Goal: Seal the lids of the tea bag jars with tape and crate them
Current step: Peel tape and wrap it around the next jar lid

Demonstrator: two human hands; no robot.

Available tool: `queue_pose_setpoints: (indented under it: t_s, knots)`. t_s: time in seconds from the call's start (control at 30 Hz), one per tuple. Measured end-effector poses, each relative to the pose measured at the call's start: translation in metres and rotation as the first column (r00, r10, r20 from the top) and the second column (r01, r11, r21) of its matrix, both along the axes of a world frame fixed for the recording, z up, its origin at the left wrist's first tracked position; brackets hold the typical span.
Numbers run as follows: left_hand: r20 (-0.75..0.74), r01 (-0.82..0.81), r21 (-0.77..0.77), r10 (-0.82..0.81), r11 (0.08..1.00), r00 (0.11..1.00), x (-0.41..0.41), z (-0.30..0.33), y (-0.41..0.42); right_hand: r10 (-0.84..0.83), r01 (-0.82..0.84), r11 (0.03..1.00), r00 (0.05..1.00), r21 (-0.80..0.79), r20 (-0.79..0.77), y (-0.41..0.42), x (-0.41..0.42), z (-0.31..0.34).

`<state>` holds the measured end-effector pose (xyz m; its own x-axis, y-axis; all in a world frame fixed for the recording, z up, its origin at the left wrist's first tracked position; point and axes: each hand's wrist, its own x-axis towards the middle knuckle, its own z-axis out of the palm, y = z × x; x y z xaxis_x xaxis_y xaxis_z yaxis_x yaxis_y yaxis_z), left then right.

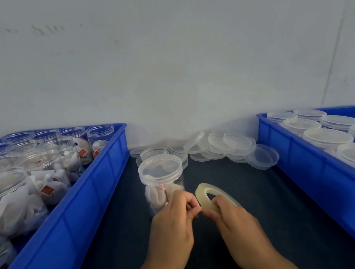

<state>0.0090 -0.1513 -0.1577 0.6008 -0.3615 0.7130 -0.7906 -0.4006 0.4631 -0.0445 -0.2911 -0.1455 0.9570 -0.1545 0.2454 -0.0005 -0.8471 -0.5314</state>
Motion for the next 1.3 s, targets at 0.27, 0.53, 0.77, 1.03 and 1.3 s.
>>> queue_pose_setpoints:
  t_s: [0.27, 0.53, 0.77, 1.03, 1.3]
  knots:
    - [0.003, -0.076, -0.055, 0.077, 0.996, 0.997, -0.001, 0.005, 0.001, 0.191, -0.204, 0.975, 0.971, 0.090, 0.141, -0.009, 0.000, 0.001]
    - [0.033, -0.119, -0.074, 0.122, 0.990, 0.992, -0.003, 0.007, 0.001, 0.081, -0.085, 0.996, 0.989, 0.033, 0.122, -0.015, 0.003, 0.004]
    - [0.259, -0.166, -0.181, 0.210, 0.969, 0.943, 0.003, 0.010, 0.005, 0.022, -0.078, 0.939, 0.986, 0.335, 0.168, -0.014, 0.003, -0.002]
    - [-0.366, -0.132, -0.400, -0.026, 0.907, 0.930, 0.036, 0.001, 0.017, 0.026, -0.092, 0.960, 0.970, 0.263, 0.244, -0.016, 0.004, 0.004]
    - [-0.410, -0.065, -0.371, -0.101, 0.926, 0.907, 0.050, 0.000, 0.016, -0.045, 0.012, 0.995, 0.942, 0.099, 0.333, -0.018, 0.003, 0.017]
